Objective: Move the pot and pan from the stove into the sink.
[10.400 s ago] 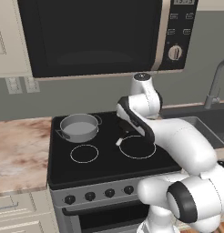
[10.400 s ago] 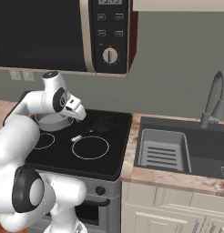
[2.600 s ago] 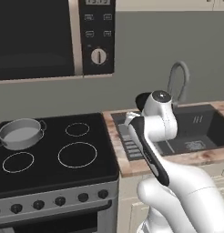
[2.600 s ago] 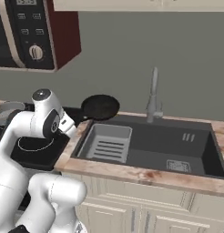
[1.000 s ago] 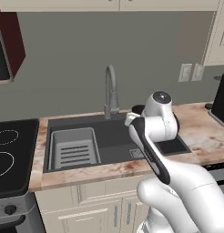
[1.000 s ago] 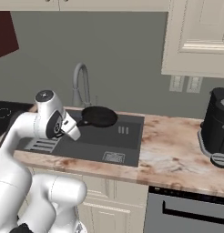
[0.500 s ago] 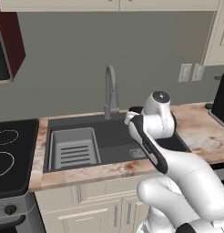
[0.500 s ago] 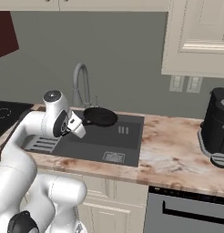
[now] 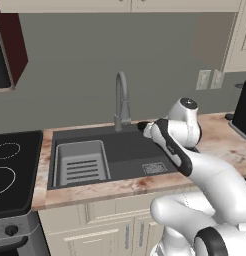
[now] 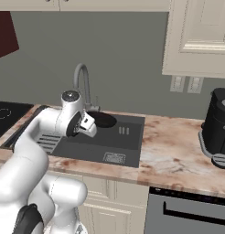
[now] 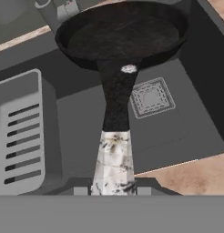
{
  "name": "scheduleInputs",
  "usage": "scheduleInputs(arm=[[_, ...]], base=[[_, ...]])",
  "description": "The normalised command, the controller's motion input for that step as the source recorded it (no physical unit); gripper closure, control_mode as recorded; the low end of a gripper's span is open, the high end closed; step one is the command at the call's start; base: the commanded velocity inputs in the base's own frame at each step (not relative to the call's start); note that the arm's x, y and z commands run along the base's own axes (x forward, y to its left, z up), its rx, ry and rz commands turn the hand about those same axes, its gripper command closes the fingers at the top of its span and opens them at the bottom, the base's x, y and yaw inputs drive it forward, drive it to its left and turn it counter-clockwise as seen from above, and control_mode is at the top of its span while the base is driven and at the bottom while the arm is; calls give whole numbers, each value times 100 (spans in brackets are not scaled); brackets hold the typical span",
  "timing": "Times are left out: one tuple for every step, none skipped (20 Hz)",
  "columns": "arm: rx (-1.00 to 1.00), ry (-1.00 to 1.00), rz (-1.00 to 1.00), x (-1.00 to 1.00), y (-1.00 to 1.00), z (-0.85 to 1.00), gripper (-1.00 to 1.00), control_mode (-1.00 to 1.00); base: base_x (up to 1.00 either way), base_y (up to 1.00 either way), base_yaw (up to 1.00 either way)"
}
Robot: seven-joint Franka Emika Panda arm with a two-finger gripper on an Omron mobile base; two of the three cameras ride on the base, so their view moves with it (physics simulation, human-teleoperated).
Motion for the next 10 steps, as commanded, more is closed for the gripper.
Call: scheduleInputs(arm=[[0,0,12,11,-16,-10,100,-100],[0,0,11,10,-14,-11,100,-100],[0,0,11,9,-14,-10,100,-100],[0,0,11,6,-14,-6,100,-100],[0,0,10,0,-11,-2,100,-100],[0,0,8,0,-9,0,100,-100],[0,0,7,0,-9,0,100,-100],[0,0,6,0,-10,0,100,-100],[0,0,6,0,-10,0,100,-100],[0,0,5,4,-9,0,100,-100]], base=[[0,0,0],[0,0,0],[0,0,0],[0,0,0],[0,0,0],[0,0,0],[0,0,0],[0,0,0],[0,0,0],[0,0,0]])
